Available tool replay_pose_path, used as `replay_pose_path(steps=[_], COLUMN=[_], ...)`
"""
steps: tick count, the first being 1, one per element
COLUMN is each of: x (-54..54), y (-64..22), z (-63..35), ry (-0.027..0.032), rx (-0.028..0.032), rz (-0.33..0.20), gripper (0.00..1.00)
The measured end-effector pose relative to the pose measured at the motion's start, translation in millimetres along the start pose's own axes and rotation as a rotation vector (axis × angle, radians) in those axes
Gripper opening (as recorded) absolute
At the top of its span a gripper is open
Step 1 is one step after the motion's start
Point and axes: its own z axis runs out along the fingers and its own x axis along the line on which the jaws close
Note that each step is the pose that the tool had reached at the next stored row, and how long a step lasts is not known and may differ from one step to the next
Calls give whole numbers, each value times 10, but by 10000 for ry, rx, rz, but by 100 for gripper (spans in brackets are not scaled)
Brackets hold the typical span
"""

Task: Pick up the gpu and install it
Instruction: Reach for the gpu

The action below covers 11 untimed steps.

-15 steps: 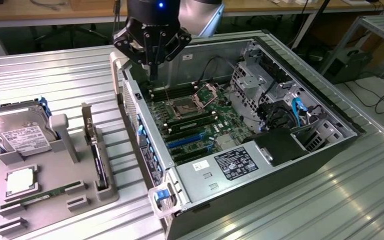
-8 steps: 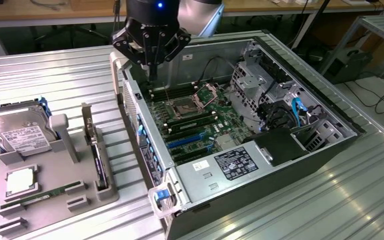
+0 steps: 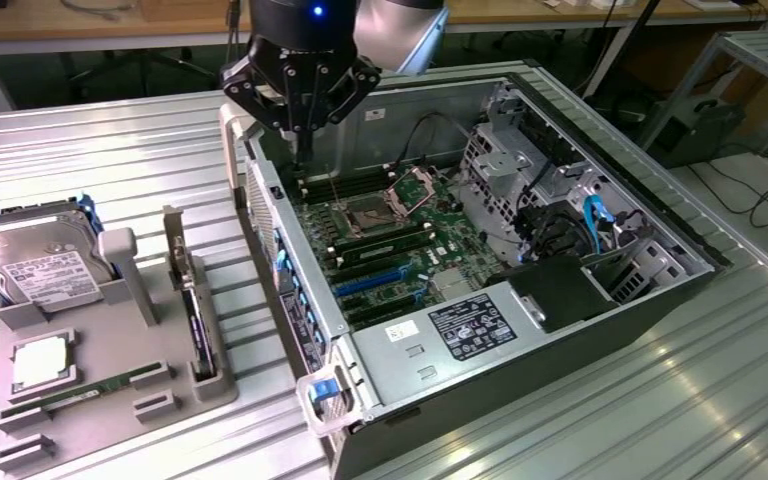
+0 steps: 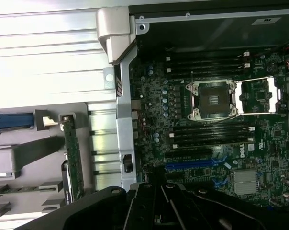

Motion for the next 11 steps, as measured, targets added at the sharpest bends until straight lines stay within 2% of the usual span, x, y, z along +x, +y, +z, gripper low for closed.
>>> replay_pose_path(steps=[11], x=[26], y=[-10], z=[-1], ry=[3], rx=[-1], rz=[0], gripper=[11])
